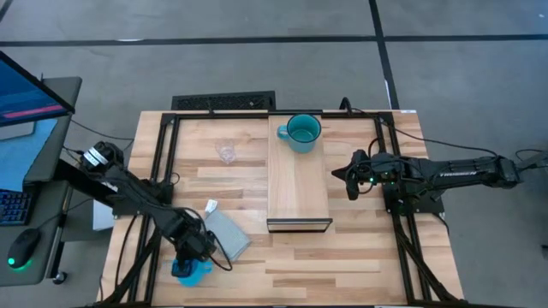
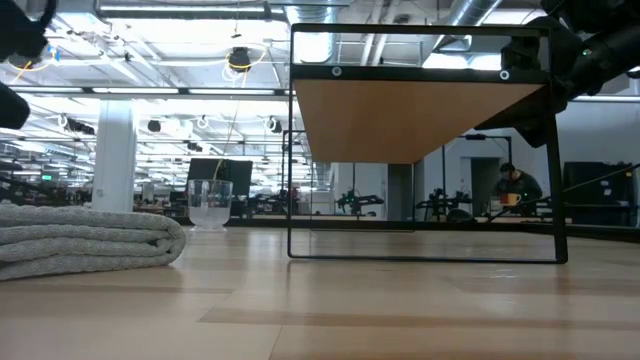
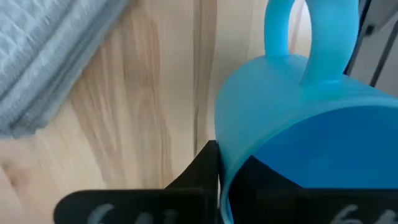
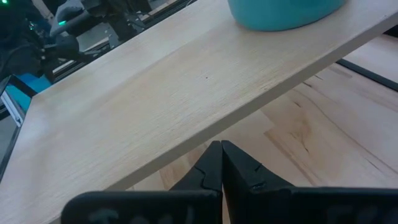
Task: Stack small to large cups/mugs on shelf
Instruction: Put the light blue mug on the shelf
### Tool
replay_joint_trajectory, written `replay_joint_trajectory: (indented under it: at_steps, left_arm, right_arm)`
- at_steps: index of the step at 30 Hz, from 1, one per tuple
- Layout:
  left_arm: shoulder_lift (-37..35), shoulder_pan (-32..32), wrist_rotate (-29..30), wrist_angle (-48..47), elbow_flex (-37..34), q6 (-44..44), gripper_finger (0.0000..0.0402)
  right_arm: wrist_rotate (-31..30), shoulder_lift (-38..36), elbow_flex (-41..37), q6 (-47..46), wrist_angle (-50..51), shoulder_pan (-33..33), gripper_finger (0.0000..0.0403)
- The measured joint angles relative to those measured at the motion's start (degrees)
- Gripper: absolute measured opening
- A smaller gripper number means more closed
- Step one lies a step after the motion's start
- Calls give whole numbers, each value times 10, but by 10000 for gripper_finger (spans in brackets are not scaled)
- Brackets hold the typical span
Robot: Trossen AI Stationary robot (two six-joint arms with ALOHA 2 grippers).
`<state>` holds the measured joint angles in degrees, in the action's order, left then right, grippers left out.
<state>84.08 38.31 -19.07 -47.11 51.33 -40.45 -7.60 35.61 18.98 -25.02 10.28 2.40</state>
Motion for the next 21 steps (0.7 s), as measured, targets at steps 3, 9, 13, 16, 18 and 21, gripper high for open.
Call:
replay_joint_trajectory:
  at_steps: [3,9,13,16,18,21]
  left_arm:
    - [-14,-15,10,9,0,-9,1]
    - [-94,-44,59,12,0,-79,1]
    - [-169,-68,146,49,6,-141,0]
    - [-213,-97,208,82,21,-188,0]
    - [-228,-123,235,82,31,-224,0]
    - [-230,-159,266,84,55,-225,0]
  right_arm:
    - [0,0,0,0,0,0,24]
    - [0,0,0,0,0,0,24]
    - [0,0,0,0,0,0,24]
    - [0,0,0,0,0,0,24]
    - [0,0,0,0,0,0,24]
    - [0,0,0,0,0,0,24]
